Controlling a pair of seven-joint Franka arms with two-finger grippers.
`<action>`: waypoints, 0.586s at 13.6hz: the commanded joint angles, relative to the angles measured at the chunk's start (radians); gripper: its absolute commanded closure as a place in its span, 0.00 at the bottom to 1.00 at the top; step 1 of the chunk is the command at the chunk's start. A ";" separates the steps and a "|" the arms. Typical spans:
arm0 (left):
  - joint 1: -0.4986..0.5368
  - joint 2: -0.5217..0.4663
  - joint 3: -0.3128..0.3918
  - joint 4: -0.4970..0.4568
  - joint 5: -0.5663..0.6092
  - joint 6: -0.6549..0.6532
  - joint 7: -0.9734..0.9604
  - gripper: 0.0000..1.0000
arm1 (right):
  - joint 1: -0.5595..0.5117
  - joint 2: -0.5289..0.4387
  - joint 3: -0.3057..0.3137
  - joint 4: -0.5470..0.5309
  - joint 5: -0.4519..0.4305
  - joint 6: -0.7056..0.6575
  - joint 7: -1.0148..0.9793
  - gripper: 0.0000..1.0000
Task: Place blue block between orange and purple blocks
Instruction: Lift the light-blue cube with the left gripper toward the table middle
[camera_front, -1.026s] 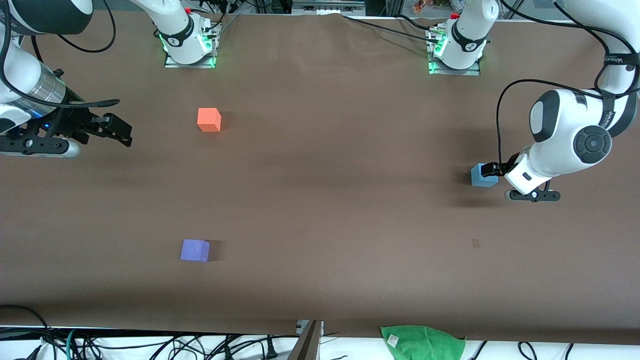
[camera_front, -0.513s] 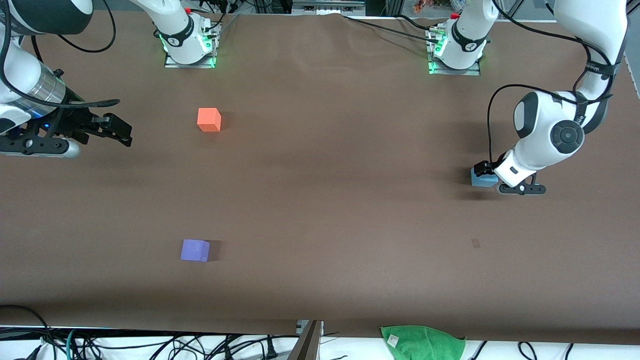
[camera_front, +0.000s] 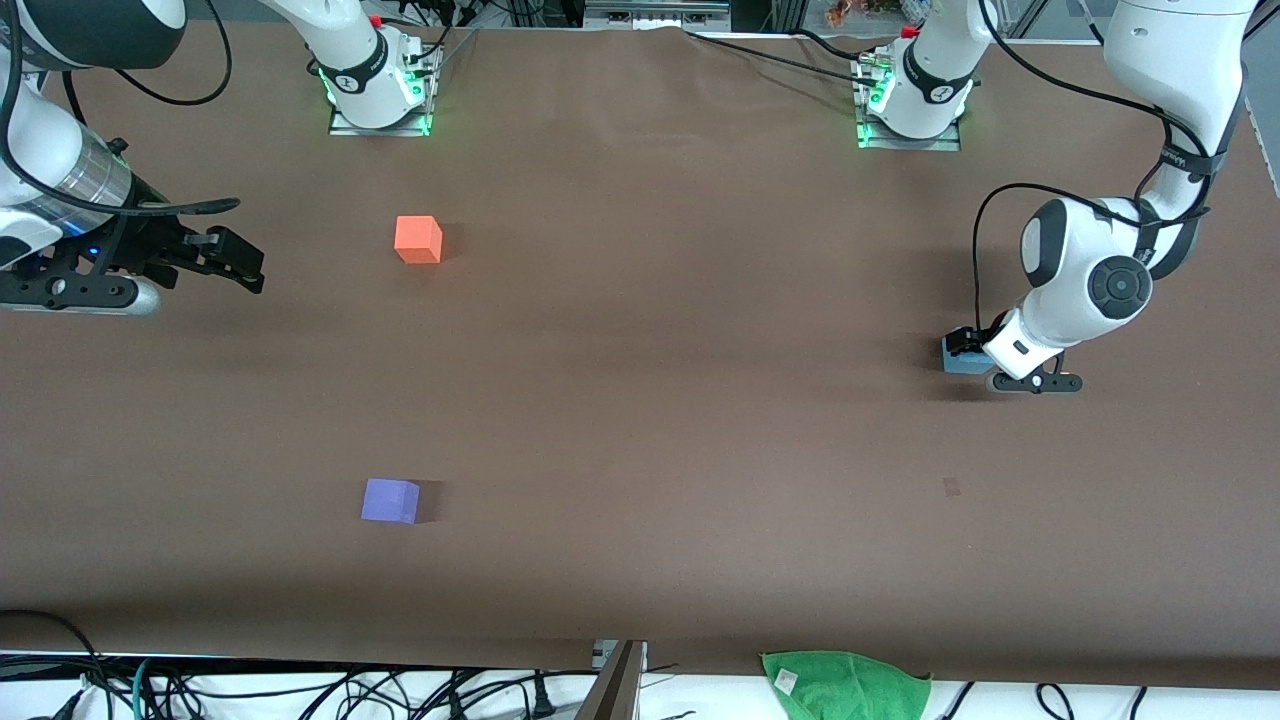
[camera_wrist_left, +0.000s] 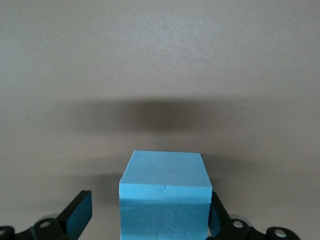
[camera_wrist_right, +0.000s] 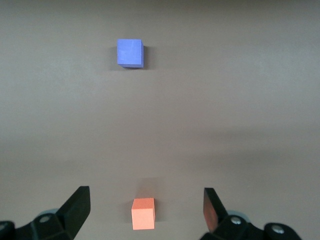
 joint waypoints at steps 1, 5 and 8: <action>0.009 0.009 -0.009 -0.001 0.006 0.007 -0.006 0.02 | -0.002 -0.007 -0.002 -0.002 0.016 -0.003 -0.012 0.00; 0.009 0.044 -0.012 0.002 0.004 0.007 -0.003 0.61 | -0.004 -0.006 -0.003 -0.002 0.019 -0.003 -0.010 0.00; 0.007 0.041 -0.014 0.016 0.004 -0.005 -0.008 0.80 | -0.004 -0.006 -0.003 -0.004 0.019 -0.007 -0.012 0.00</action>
